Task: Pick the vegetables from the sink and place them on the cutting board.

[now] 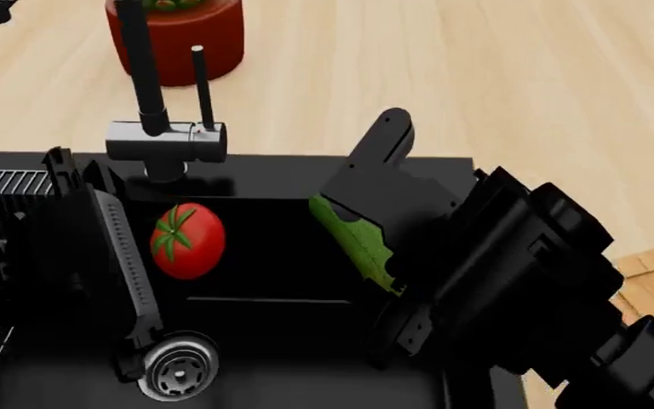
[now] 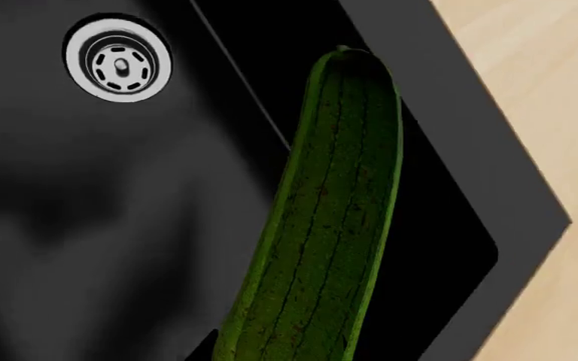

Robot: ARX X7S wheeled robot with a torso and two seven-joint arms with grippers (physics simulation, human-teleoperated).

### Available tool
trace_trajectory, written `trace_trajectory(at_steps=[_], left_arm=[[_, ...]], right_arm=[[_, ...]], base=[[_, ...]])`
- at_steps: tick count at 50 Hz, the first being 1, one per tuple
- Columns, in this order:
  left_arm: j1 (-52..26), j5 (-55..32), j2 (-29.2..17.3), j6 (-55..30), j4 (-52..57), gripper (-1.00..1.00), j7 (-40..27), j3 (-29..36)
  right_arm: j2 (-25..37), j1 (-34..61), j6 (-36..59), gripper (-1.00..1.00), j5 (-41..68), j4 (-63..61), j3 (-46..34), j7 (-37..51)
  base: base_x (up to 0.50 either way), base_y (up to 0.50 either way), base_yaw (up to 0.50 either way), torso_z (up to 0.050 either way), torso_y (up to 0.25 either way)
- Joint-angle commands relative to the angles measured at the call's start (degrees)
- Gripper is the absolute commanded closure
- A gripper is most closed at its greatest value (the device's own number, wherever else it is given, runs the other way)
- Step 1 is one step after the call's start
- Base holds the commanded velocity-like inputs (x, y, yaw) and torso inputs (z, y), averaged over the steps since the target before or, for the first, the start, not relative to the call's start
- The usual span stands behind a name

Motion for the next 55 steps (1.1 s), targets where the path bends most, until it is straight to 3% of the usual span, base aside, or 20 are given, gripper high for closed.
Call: trace_trajectory(at_steps=[1,12,55], left_arm=[[0.2,0.2,0.7,-0.6,1.6,1.0,-4.0,-0.5],[-0.7,0.5,1.8,-0.9,0.9,1.0,-4.4,-0.3],[-4.0,-1.0,7.4,-4.8,-0.8,1.0,-7.8,-2.1]], right_arm=[[1.1,0.2,2.4,1.0,-1.1,-4.0,1.0,2.7],[1.3,0.5,2.5,1.0,-0.8,-3.5,3.0,3.6],[4.0,-1.7,5.7,1.0,0.7,-7.1,8.8,8.5]], base=[[-0.34,-0.43,0.0,0.0,0.0],[-0.24,-0.46,0.0,0.0,0.0],[0.0,-0.5,0.0,0.0,0.0]])
